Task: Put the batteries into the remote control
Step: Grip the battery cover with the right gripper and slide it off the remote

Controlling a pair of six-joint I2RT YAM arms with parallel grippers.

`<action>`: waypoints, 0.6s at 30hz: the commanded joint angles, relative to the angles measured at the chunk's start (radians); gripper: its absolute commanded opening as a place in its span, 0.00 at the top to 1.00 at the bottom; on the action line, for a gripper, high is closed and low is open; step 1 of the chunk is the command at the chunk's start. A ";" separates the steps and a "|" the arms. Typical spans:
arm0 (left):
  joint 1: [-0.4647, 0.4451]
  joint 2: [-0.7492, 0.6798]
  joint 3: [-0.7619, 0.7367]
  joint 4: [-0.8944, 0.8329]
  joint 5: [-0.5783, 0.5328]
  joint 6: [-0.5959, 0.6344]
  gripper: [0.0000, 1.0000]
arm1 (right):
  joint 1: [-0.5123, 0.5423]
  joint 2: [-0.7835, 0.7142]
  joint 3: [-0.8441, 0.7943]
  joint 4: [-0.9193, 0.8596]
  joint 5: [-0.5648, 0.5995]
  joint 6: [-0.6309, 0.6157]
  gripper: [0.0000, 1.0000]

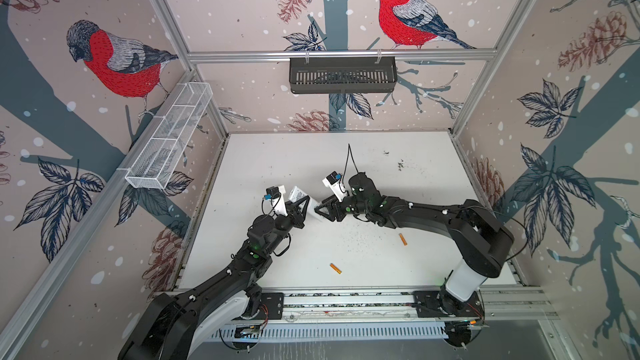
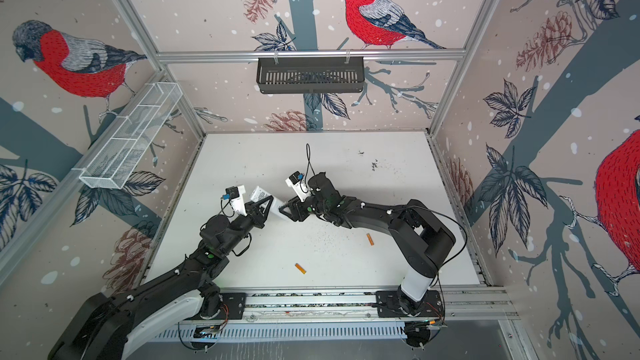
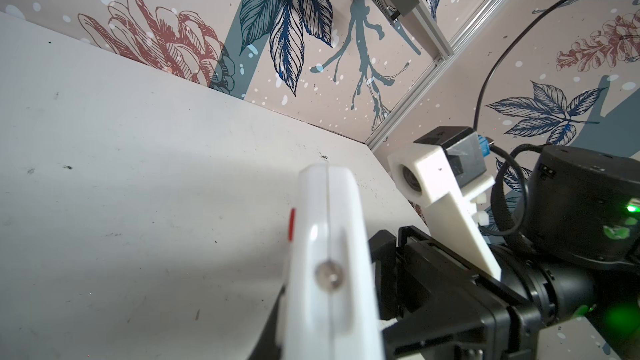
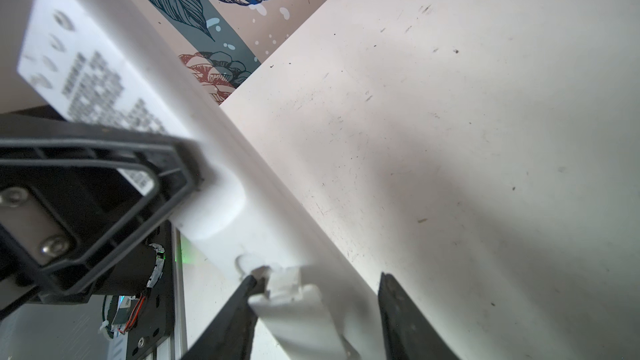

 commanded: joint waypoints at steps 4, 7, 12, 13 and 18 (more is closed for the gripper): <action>0.002 0.003 0.003 0.027 0.004 0.009 1.00 | 0.010 -0.010 0.012 0.022 0.013 -0.028 0.54; 0.003 0.005 0.001 0.026 -0.002 0.008 1.00 | 0.012 -0.012 0.015 0.021 0.019 -0.027 0.58; 0.004 0.003 -0.004 0.024 -0.017 0.009 1.00 | 0.019 -0.015 0.014 0.022 0.026 -0.029 0.65; 0.003 0.001 -0.005 0.021 -0.024 0.008 1.00 | 0.021 -0.019 0.014 0.021 0.031 -0.029 0.68; 0.003 -0.004 -0.011 0.013 -0.052 0.003 1.00 | 0.024 -0.029 0.005 0.027 0.045 -0.023 0.72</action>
